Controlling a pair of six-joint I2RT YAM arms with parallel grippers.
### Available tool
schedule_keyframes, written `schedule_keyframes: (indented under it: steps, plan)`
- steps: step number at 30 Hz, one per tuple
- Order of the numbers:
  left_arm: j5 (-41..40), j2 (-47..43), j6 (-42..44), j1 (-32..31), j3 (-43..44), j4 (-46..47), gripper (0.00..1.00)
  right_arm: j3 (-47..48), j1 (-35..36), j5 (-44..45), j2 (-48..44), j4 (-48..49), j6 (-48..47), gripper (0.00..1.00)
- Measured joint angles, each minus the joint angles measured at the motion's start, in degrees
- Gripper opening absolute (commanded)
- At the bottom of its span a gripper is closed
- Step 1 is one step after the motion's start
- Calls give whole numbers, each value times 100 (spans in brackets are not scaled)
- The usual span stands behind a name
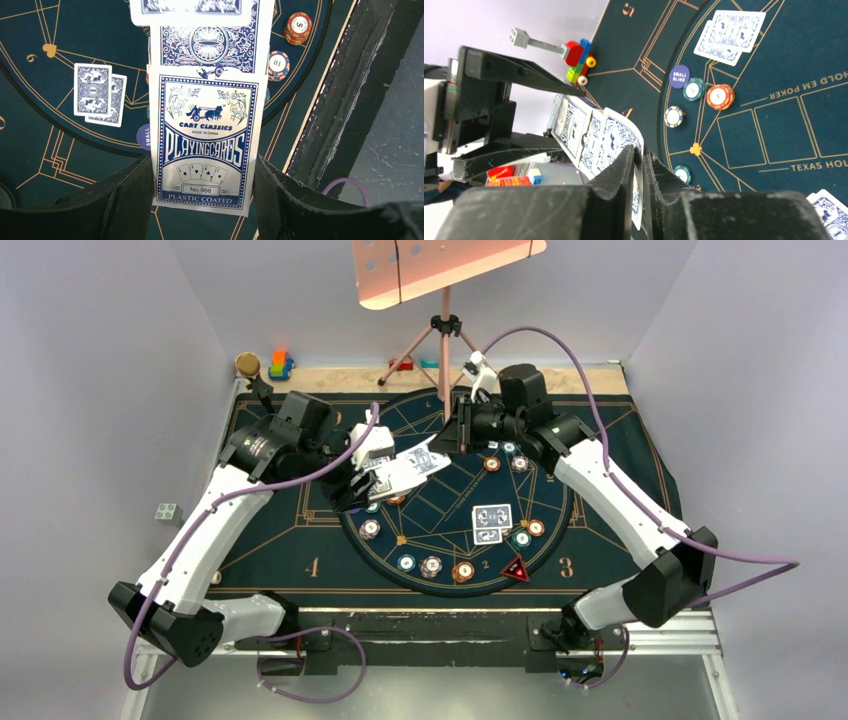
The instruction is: Distribute texas hold em gaming equipment
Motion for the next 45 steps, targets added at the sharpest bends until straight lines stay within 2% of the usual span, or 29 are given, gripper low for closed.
schedule_keyframes:
  steps: [5,15,19,24,28,32,38,45]
  plan:
    - [-4,-2,0,0,0,0,0,83,-177,-4,-83,-17,0,0]
    - [-37,-2,0,0,-42,-2,0,293,-442,17,-225,-247,-46,0]
    - [-39,-81,2,0,-103,-9,0,542,-501,483,-332,-490,-258,0]
    - [-37,-282,4,0,-210,-63,0,590,-485,1331,-341,-654,-629,0]
    - [-37,-396,4,-2,-227,-205,0,584,-282,2273,120,-688,-876,0]
    - [-37,-514,7,0,-260,-308,0,691,240,3497,979,-855,-1156,0]
    - [-42,-619,20,-2,-275,-461,0,1384,1110,5257,2264,-1416,-1484,0]
    - [-39,-723,20,-2,-289,-560,0,1753,1742,6968,2911,-1926,-1585,0]
